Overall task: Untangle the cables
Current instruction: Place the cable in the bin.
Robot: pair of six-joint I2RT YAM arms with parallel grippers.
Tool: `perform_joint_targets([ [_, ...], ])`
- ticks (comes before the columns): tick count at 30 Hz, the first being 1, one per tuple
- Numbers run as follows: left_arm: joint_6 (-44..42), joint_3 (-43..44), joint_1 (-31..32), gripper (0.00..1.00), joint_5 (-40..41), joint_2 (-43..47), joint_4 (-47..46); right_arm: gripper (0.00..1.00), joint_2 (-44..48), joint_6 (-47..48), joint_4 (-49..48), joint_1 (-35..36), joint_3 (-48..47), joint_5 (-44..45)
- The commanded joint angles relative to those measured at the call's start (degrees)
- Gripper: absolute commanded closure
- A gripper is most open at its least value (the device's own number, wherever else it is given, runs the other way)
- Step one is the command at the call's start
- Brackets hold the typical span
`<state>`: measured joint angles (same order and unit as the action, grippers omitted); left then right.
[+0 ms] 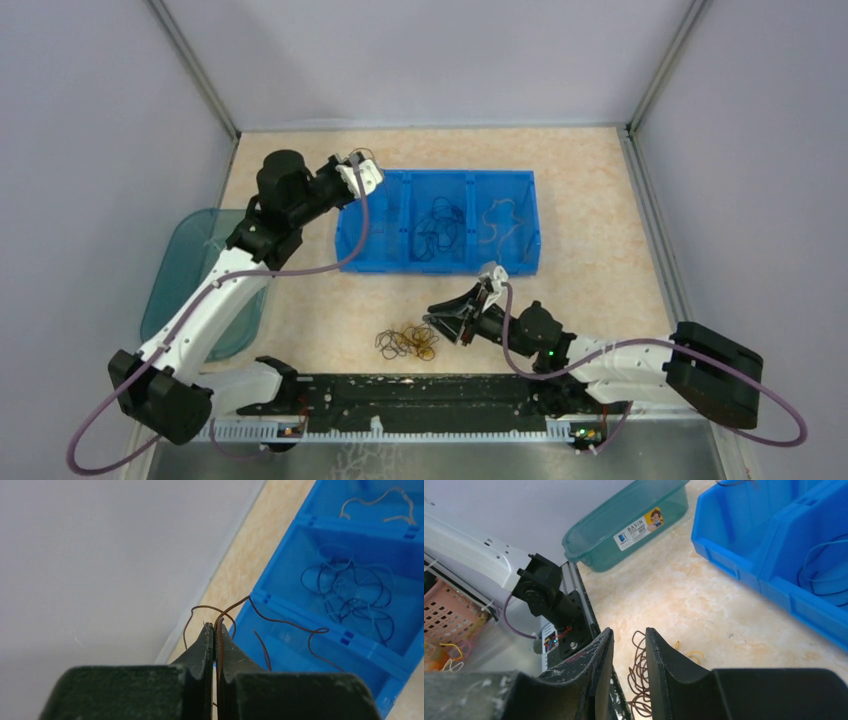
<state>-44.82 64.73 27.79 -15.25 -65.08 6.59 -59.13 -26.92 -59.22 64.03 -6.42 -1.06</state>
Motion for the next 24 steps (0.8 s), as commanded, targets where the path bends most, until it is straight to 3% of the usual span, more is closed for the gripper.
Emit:
perform_joint_targets([
  [1,-1.0,-2.7,-3.2,1.0,1.1,-1.9,-1.0,0.69,4.2,1.0,4.3,0.6,0.9,2.7],
  [11,-5.4,-8.3,-3.8,1.0,-1.1,-7.4,-2.6,0.69,9.5,1.1,8.6,0.7,-0.1,4.3],
  [21,2.4,-5.5,-3.7,1.0,-6.0,-15.4,1.9,0.7,12.6,1.8,12.8,0.6,-1.6,5.5],
  [24,4.3,-4.4,-3.8,0.95,-7.1,-17.2,2.7,0.7,13.3,1.7,13.8,0.7,-1.8,5.7],
])
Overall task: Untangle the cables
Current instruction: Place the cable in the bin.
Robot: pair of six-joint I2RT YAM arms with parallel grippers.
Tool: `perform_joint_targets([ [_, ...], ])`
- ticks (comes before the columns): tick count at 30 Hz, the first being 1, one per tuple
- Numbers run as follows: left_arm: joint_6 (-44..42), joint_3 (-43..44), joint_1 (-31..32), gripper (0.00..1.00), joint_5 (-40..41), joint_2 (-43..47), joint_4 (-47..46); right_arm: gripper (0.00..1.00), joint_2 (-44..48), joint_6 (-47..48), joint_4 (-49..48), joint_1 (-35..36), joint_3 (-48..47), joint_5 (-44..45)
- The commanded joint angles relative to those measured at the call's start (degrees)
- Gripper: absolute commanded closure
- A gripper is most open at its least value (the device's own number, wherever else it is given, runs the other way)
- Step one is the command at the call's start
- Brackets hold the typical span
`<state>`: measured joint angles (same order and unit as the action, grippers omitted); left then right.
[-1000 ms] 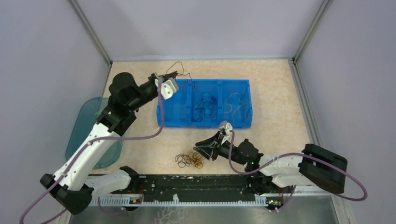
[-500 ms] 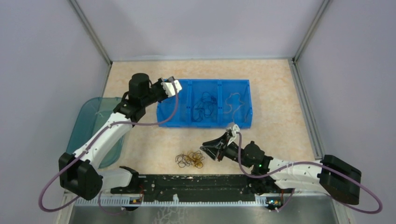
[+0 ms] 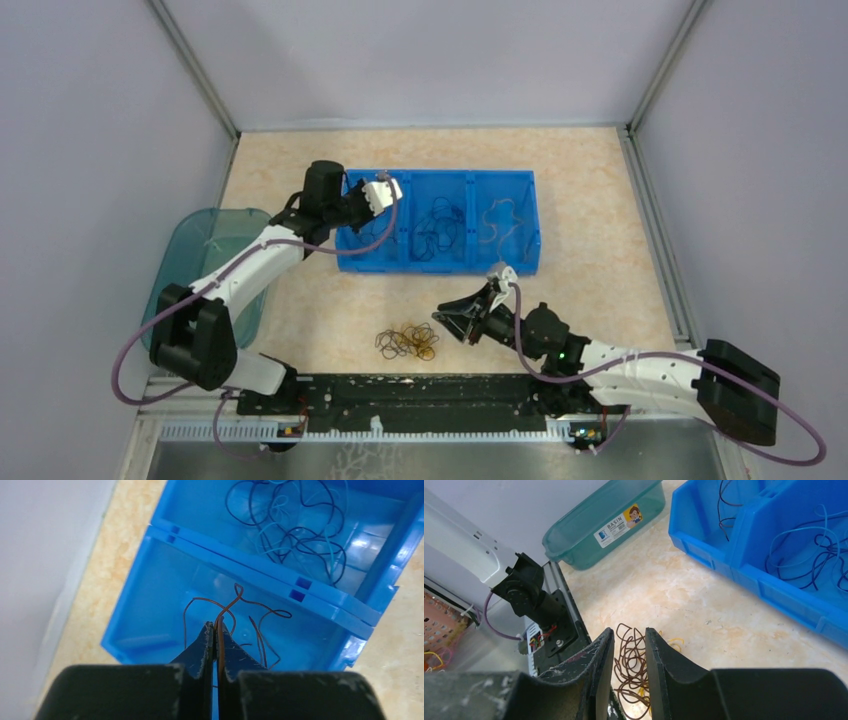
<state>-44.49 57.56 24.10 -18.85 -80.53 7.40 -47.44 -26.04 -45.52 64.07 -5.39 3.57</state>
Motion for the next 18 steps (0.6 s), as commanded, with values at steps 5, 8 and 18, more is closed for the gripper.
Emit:
perform_joint_targets([
  [5,5.8,4.3,0.0,0.71,-4.6,-2.5,2.0,0.7,2.3,0.7,0.8,0.6,-3.0,1.3],
  [8,5.1,4.7,-0.2,0.55,-0.2,-3.3,2.2,0.7,2.4,0.8,1.4,0.6,-3.7,1.2],
  [18,3.8,7.8,-1.3,0.19,4.6,-2.7,3.8,0.68,2.9,1.5,4.0,0.5,-4.8,0.9],
])
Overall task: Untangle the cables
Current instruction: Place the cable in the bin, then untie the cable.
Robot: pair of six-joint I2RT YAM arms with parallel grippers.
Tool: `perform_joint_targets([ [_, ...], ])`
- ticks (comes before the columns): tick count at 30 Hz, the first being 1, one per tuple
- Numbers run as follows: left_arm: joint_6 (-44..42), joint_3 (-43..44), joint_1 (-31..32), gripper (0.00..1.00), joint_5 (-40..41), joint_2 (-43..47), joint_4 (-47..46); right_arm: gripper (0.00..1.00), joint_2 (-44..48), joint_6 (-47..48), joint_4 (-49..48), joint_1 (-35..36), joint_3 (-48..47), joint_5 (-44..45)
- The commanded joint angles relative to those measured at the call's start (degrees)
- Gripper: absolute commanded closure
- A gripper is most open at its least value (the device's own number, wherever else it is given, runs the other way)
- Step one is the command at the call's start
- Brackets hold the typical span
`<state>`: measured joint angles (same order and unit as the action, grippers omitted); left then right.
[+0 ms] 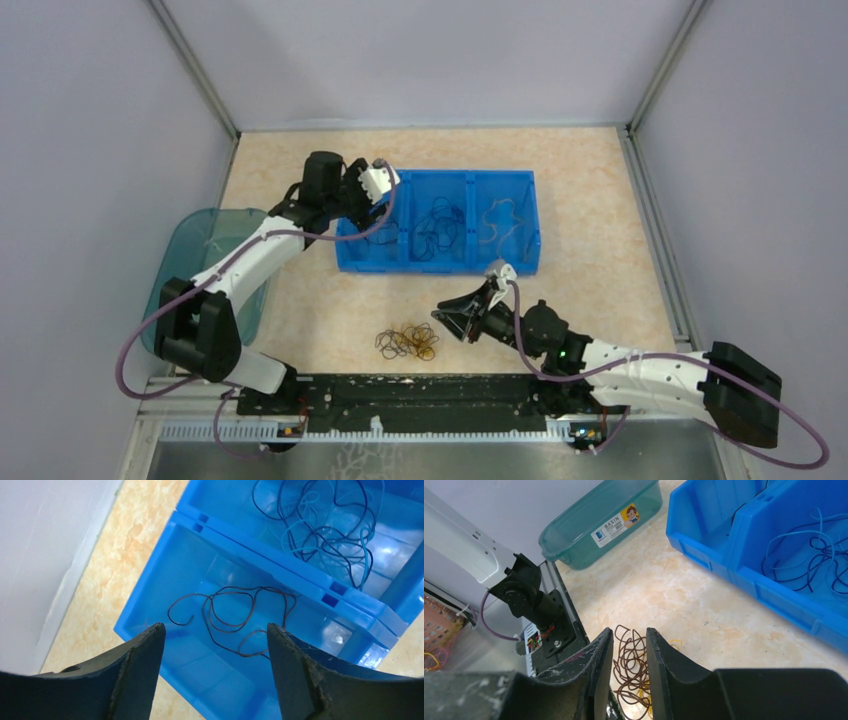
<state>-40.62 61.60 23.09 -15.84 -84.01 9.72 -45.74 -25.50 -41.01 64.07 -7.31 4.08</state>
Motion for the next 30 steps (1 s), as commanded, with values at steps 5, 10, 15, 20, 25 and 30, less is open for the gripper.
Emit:
perform_joint_targets([
  [5,-0.7,8.5,-0.8,0.14,-3.8,3.2,9.4,0.64,0.8,1.3,0.8,0.6,-3.5,0.0],
  [10,-9.8,5.1,-0.7,0.14,-26.7,10.7,25.9,0.6,-1.9,2.1,2.0,0.6,-4.3,-4.1],
  [15,-14.4,-6.1,4.3,0.16,-30.5,19.2,32.6,0.57,-6.2,3.5,3.2,0.6,-5.8,-8.4],
  [20,-14.6,-14.9,12.5,0.21,-25.7,22.7,33.3,0.57,-7.6,3.3,1.8,0.6,-5.6,-7.1],
  [25,-13.1,-18.7,16.2,0.25,-24.8,19.9,32.9,0.58,-6.2,3.6,2.5,0.6,-5.4,-4.1],
  [30,-13.9,-22.3,17.1,0.27,-24.4,17.9,31.1,0.58,-4.6,3.6,3.3,0.6,-5.0,-2.5],
])
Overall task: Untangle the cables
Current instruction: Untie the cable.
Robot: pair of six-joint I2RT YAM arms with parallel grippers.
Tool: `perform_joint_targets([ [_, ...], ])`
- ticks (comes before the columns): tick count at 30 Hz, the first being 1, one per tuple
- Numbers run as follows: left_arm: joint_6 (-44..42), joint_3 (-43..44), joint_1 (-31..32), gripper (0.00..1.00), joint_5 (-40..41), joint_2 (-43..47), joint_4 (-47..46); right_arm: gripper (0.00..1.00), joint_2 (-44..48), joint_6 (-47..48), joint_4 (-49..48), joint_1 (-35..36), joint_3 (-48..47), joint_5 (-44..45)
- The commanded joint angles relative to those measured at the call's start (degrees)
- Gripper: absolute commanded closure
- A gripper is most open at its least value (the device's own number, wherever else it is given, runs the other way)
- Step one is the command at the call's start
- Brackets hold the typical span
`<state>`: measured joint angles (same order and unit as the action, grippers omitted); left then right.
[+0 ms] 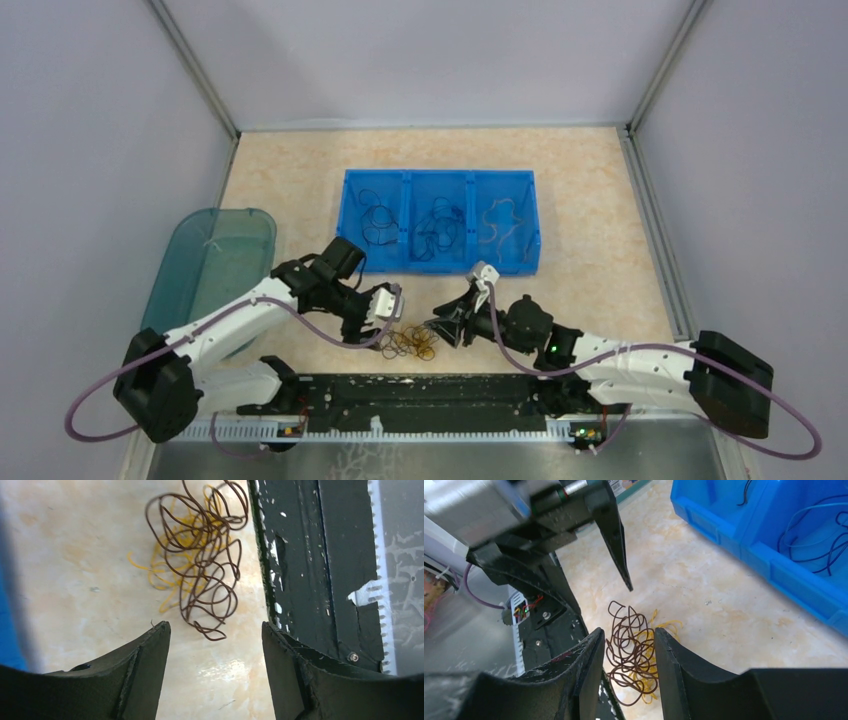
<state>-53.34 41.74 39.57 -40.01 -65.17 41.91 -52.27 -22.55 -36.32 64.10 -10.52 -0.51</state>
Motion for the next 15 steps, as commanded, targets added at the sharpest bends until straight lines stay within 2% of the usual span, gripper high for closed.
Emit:
perform_joint_targets([
  [1,-1.4,-3.0,0.7,0.27,-0.4,-1.1,-1.6,0.58,2.1,0.7,-1.4,0.6,-1.8,2.3],
  [5,0.6,-5.4,1.8,0.29,1.2,-1.4,-4.8,0.58,2.4,0.9,-1.3,0.5,-1.9,2.9],
  [8,2.9,-7.5,2.0,0.34,6.8,-1.4,-10.9,0.59,2.6,1.1,-1.6,0.5,-2.0,3.0],
  [15,2.7,-7.4,1.9,0.4,9.6,-1.7,-12.6,0.6,2.9,1.1,-2.0,0.6,-2.0,2.7],
])
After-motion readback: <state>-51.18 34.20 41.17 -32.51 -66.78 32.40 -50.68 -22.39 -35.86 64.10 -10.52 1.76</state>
